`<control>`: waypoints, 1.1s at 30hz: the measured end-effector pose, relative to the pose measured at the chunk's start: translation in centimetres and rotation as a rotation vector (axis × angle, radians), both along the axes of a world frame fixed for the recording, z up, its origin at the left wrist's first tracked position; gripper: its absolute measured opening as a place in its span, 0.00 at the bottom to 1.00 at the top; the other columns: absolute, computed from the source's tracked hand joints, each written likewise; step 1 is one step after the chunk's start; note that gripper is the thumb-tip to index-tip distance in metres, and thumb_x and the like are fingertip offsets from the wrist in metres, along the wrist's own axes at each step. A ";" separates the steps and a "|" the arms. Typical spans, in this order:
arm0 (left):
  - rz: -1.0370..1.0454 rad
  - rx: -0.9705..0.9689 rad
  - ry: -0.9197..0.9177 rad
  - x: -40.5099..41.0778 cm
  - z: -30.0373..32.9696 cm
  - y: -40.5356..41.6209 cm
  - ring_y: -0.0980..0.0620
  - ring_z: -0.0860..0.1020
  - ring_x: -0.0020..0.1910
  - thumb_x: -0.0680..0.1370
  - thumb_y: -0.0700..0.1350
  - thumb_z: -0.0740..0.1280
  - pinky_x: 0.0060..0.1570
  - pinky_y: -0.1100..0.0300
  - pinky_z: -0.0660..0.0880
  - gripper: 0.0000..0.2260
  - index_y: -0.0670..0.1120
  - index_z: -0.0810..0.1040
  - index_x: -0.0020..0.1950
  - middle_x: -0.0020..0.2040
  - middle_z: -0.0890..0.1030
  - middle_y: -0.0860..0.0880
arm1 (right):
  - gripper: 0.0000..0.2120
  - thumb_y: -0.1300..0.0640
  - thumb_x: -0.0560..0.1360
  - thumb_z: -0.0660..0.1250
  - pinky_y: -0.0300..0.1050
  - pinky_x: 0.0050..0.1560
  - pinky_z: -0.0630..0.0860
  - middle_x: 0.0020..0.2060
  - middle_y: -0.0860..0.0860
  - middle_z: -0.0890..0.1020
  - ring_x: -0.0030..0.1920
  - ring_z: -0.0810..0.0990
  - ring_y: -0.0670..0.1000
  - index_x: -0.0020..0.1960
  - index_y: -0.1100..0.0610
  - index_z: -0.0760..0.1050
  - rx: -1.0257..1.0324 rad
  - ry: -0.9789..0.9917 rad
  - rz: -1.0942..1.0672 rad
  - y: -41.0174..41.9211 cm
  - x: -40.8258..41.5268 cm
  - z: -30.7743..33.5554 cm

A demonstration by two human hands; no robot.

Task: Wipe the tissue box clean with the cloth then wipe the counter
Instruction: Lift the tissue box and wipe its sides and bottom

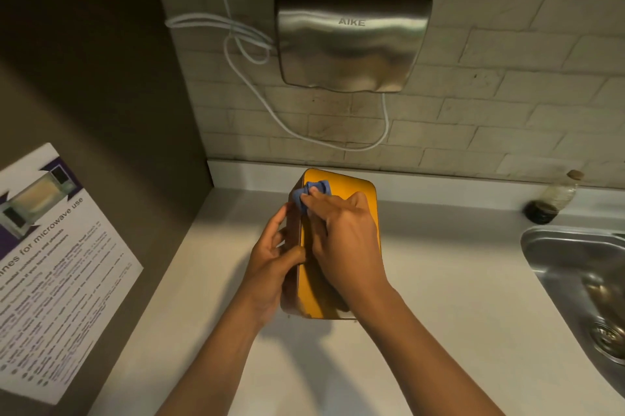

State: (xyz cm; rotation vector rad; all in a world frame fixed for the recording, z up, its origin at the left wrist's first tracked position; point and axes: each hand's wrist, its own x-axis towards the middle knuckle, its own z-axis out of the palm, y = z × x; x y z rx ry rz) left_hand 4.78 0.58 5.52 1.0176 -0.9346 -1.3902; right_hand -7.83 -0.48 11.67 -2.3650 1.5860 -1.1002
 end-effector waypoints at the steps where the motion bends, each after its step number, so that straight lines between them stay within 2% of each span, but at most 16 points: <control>1: -0.012 0.002 0.009 0.1 -0.1 0.1 0.44 0.80 0.62 0.67 0.40 0.73 0.56 0.47 0.79 0.33 0.64 0.72 0.68 0.64 0.81 0.48 | 0.14 0.61 0.78 0.68 0.35 0.47 0.67 0.57 0.54 0.85 0.50 0.77 0.55 0.63 0.56 0.81 -0.028 0.000 -0.006 -0.4 -0.2 0.2; 5: -0.036 0.029 0.051 0.1 0.1 0.5 0.40 0.78 0.62 0.61 0.44 0.77 0.54 0.46 0.79 0.38 0.64 0.73 0.68 0.65 0.78 0.44 | 0.09 0.65 0.74 0.71 0.49 0.41 0.76 0.45 0.56 0.87 0.41 0.79 0.59 0.54 0.59 0.83 -0.130 -0.021 -0.064 -1.9 -0.9 1.2; 7: -0.034 0.029 0.074 0.2 0.0 0.5 0.39 0.78 0.63 0.61 0.43 0.77 0.54 0.46 0.79 0.39 0.64 0.72 0.69 0.65 0.78 0.43 | 0.10 0.67 0.72 0.74 0.51 0.38 0.79 0.44 0.57 0.87 0.39 0.79 0.60 0.52 0.60 0.83 -0.150 0.001 -0.077 -1.7 -0.4 1.1; 12: -0.014 -0.013 0.064 0.4 0.0 0.5 0.42 0.79 0.62 0.68 0.36 0.69 0.48 0.54 0.80 0.36 0.60 0.69 0.73 0.66 0.77 0.43 | 0.19 0.65 0.68 0.78 0.44 0.35 0.78 0.51 0.55 0.86 0.43 0.78 0.56 0.58 0.59 0.82 -0.141 0.070 -0.035 0.3 1.2 0.1; 17: -0.010 -0.016 0.057 0.3 0.3 0.7 0.40 0.79 0.61 0.61 0.42 0.76 0.53 0.45 0.80 0.39 0.63 0.72 0.69 0.64 0.79 0.44 | 0.10 0.64 0.74 0.72 0.42 0.42 0.69 0.46 0.55 0.87 0.42 0.79 0.59 0.54 0.58 0.84 -0.137 0.027 -0.077 -1.8 -0.7 1.3; 20: -0.030 -0.021 0.039 0.2 0.4 0.6 0.40 0.79 0.62 0.60 0.45 0.77 0.56 0.43 0.80 0.39 0.65 0.71 0.69 0.65 0.78 0.45 | 0.10 0.63 0.76 0.70 0.44 0.48 0.70 0.49 0.56 0.86 0.46 0.80 0.59 0.57 0.58 0.83 -0.107 0.037 -0.133 -2.4 -1.7 2.0; 23: -0.018 -0.046 0.050 0.0 0.3 0.4 0.43 0.80 0.62 0.63 0.43 0.76 0.56 0.46 0.80 0.37 0.64 0.71 0.70 0.66 0.78 0.47 | 0.18 0.69 0.72 0.69 0.52 0.56 0.74 0.56 0.57 0.83 0.55 0.80 0.60 0.61 0.62 0.80 -0.082 -0.009 -0.009 -0.3 -0.4 1.7; 25: -0.012 -0.056 0.064 -0.1 0.2 0.3 0.44 0.80 0.62 0.68 0.42 0.73 0.53 0.50 0.81 0.33 0.64 0.71 0.69 0.66 0.79 0.47 | 0.18 0.69 0.70 0.71 0.47 0.47 0.76 0.53 0.56 0.84 0.51 0.80 0.59 0.59 0.60 0.81 -0.086 -0.007 0.019 1.0 0.7 1.2; 27: 0.003 -0.049 0.068 0.0 0.0 0.3 0.43 0.79 0.63 0.68 0.40 0.71 0.52 0.50 0.80 0.32 0.63 0.72 0.69 0.65 0.79 0.47 | 0.14 0.66 0.72 0.74 0.41 0.38 0.72 0.49 0.54 0.86 0.44 0.78 0.57 0.57 0.57 0.83 -0.128 0.008 -0.026 0.5 0.7 1.1; 30: 0.030 -0.038 0.077 0.2 -0.4 0.6 0.39 0.78 0.62 0.61 0.42 0.76 0.50 0.46 0.79 0.38 0.64 0.73 0.68 0.65 0.78 0.44 | 0.10 0.65 0.75 0.70 0.44 0.42 0.72 0.47 0.54 0.86 0.43 0.77 0.58 0.54 0.56 0.84 -0.100 0.018 -0.082 -1.6 -1.0 1.3; 33: 0.039 -0.038 0.089 0.5 -0.6 0.7 0.39 0.79 0.61 0.60 0.45 0.77 0.51 0.42 0.80 0.38 0.65 0.73 0.67 0.65 0.78 0.44 | 0.09 0.66 0.76 0.69 0.48 0.43 0.75 0.46 0.56 0.86 0.43 0.76 0.58 0.54 0.58 0.83 -0.031 0.046 -0.189 -3.0 -3.7 0.9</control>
